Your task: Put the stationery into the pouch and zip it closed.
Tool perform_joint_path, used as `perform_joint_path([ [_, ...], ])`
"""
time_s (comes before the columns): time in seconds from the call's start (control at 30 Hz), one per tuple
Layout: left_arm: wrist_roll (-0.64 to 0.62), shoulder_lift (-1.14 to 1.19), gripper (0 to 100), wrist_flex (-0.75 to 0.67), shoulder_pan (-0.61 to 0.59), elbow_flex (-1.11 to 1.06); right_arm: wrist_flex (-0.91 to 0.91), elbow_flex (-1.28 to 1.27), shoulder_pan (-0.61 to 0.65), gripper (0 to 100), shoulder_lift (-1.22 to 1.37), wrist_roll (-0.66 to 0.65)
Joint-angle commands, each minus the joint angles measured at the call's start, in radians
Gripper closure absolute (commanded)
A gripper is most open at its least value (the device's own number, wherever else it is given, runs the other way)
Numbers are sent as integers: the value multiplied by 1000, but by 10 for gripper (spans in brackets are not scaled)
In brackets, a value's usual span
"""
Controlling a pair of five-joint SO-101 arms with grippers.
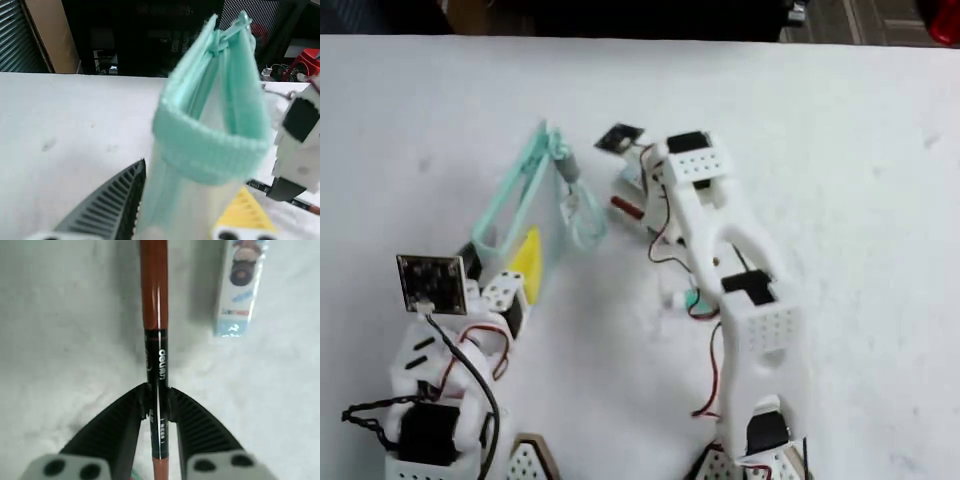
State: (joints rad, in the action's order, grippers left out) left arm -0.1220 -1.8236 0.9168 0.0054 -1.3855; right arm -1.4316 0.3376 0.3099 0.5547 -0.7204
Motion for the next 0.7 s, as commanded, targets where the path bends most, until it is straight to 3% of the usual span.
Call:
perform_joint_path([
  [0.0,-3,5,797,8,12,3,-45,12,-13,981,-159,-12],
  [0.37,-5,5,797,11,13,3,-48,18,-8,981,-595,206],
  [0.67,-5,5,797,26,15,5,-45,18,-8,981,-786,344],
])
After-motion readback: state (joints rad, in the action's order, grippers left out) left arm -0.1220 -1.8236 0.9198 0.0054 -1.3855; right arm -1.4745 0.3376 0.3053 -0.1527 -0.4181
